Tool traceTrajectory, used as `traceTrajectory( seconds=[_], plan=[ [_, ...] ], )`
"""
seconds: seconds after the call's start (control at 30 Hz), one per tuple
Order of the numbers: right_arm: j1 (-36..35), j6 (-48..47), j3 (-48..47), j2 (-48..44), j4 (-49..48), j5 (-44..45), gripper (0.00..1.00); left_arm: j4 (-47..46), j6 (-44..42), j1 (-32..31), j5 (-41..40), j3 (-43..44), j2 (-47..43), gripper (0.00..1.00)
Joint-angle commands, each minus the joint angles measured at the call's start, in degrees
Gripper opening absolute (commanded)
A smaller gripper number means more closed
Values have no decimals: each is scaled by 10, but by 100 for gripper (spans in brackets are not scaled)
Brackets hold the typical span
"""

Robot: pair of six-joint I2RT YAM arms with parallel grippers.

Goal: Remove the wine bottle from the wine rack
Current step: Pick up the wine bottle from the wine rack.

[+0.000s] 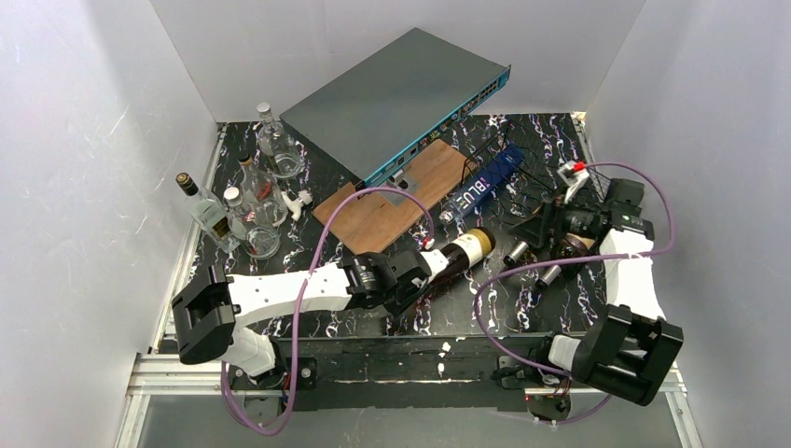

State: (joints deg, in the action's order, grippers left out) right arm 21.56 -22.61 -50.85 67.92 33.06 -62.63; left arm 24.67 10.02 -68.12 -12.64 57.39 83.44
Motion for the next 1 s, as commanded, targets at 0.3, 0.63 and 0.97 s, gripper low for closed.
traceTrajectory(
  seconds=[0.3,0.63,0.97],
  plan=[
    [-223,-397,-77,75,171,52,98,118,-28,-3,-10,76,-64,0],
    [-337,-691,-91,129,232,30,98,150,-33,3,1,107,-77,0],
    [-397,-629,-74,134,102,40,98,158,-33,7,19,137,-80,0]
  ],
)
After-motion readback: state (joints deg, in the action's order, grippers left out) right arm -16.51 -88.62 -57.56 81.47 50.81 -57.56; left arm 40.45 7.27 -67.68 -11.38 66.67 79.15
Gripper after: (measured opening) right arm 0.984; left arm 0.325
